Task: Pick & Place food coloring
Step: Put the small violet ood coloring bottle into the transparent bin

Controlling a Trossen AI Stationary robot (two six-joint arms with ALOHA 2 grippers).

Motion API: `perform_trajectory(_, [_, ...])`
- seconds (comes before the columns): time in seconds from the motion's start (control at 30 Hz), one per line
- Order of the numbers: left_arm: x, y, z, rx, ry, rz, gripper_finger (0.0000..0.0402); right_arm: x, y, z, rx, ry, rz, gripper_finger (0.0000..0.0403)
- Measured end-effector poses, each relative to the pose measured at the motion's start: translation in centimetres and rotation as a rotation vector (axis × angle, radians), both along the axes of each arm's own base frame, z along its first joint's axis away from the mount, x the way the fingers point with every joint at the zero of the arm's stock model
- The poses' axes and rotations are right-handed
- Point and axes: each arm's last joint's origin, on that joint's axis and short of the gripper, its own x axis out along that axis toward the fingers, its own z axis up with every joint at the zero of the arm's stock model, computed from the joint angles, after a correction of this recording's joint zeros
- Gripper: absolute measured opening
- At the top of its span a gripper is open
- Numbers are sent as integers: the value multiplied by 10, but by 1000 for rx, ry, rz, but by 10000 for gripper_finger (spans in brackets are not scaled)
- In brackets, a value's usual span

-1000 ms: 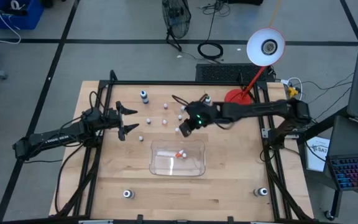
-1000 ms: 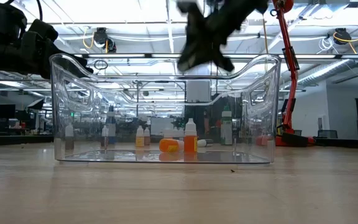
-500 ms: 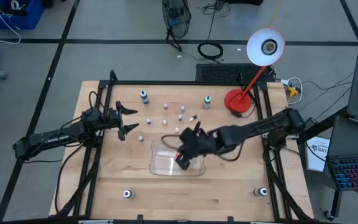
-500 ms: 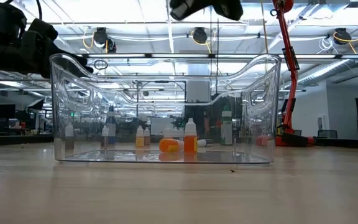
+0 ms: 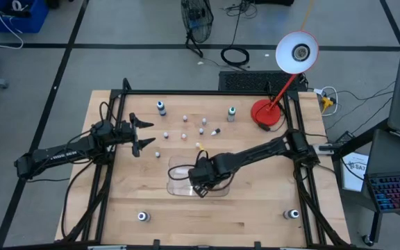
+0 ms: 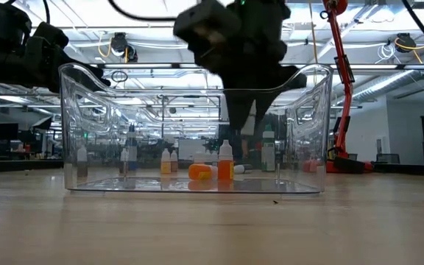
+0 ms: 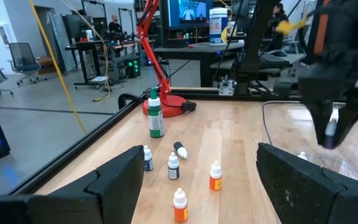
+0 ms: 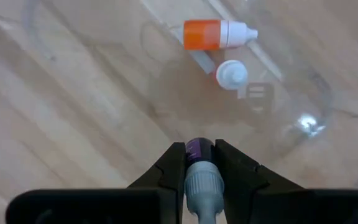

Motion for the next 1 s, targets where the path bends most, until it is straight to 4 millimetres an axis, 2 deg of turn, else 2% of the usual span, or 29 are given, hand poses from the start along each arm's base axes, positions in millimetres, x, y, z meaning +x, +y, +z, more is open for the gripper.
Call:
perform_trajectory(0.33, [0,0,0,0,0,0,305,2,-23,-14,-24,61,-21,57])
perform_trajectory(0.6, [0,0,0,0,0,0,305,-5,-28,-30,-35,107,-21,57])
perform_trajectory(0.77, [0,0,0,0,0,0,305,-7,-29,-33,-35,107,-27,57])
perform_trajectory(1.0, [0,0,0,0,-1,0,305,-5,-28,-33,-18,85,-63,122])
